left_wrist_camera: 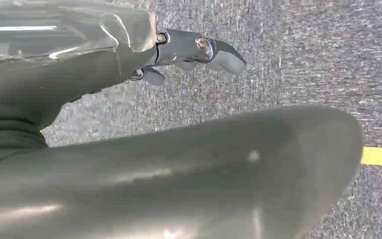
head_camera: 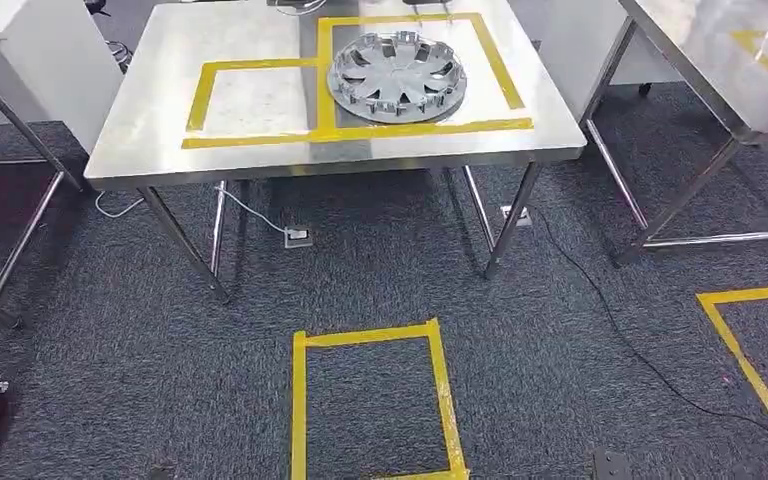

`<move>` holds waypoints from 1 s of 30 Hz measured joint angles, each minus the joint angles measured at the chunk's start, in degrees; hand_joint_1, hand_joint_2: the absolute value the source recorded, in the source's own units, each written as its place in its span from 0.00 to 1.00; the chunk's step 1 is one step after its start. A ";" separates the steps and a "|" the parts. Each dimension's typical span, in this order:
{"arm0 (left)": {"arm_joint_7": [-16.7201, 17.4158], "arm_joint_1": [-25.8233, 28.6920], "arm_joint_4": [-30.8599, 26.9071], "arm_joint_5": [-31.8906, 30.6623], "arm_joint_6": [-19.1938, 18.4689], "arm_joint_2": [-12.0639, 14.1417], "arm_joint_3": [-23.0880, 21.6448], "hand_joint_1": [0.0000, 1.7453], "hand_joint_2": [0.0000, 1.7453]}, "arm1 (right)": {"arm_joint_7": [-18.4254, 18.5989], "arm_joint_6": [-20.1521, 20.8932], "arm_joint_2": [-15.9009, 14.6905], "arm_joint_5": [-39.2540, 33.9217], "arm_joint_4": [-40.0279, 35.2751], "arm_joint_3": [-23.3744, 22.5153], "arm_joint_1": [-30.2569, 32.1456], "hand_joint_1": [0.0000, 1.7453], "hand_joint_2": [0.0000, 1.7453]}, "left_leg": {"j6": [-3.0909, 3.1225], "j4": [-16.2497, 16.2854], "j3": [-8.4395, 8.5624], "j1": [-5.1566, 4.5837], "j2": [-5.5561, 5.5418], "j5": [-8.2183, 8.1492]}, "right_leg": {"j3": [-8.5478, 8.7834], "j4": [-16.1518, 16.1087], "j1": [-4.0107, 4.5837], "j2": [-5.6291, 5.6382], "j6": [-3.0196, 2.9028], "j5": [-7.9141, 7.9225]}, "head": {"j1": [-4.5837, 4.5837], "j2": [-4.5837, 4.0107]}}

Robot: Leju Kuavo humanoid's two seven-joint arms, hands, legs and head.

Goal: Take the parts from the cabinet and place them on the table.

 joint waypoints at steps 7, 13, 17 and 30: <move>0.55 0.34 -0.89 1.11 0.00 0.04 -1.62 0.00 0.00 | 0.28 2.53 -0.70 0.15 7.41 -1.35 -1.55 0.00 0.00 | -2.52 12.21 -4.07 1.13 -0.51 -10.28 | -3.19 -0.48 -0.46 -0.21 -1.91 3.54 | 0.11 0.00; 0.52 0.27 -1.35 1.70 0.11 0.09 -2.05 0.00 0.00 | 0.33 3.52 -0.83 0.15 10.05 -1.73 -2.13 0.00 0.00 | -3.56 4.40 6.34 2.54 -0.54 -5.90 | -7.32 1.44 -0.91 -0.10 -0.63 5.91 | 0.09 0.00; 0.44 0.27 -1.38 2.97 0.44 0.20 -3.01 0.00 0.00 | 0.37 4.46 -1.42 0.31 12.21 -1.75 -2.99 0.00 0.00 | -2.10 0.48 7.30 1.48 -1.08 -7.36 | -8.19 1.31 -0.88 -0.09 1.26 7.83 | 0.04 0.00; -0.35 0.62 -0.98 7.47 1.11 0.66 -6.58 0.00 0.00 | 0.13 5.40 -2.69 -0.35 16.72 -1.48 -4.30 0.00 0.00 | -0.04 0.22 -2.24 0.12 -0.33 1.86 | 2.49 -1.28 -0.21 -0.05 0.01 -1.91 | 0.33 0.00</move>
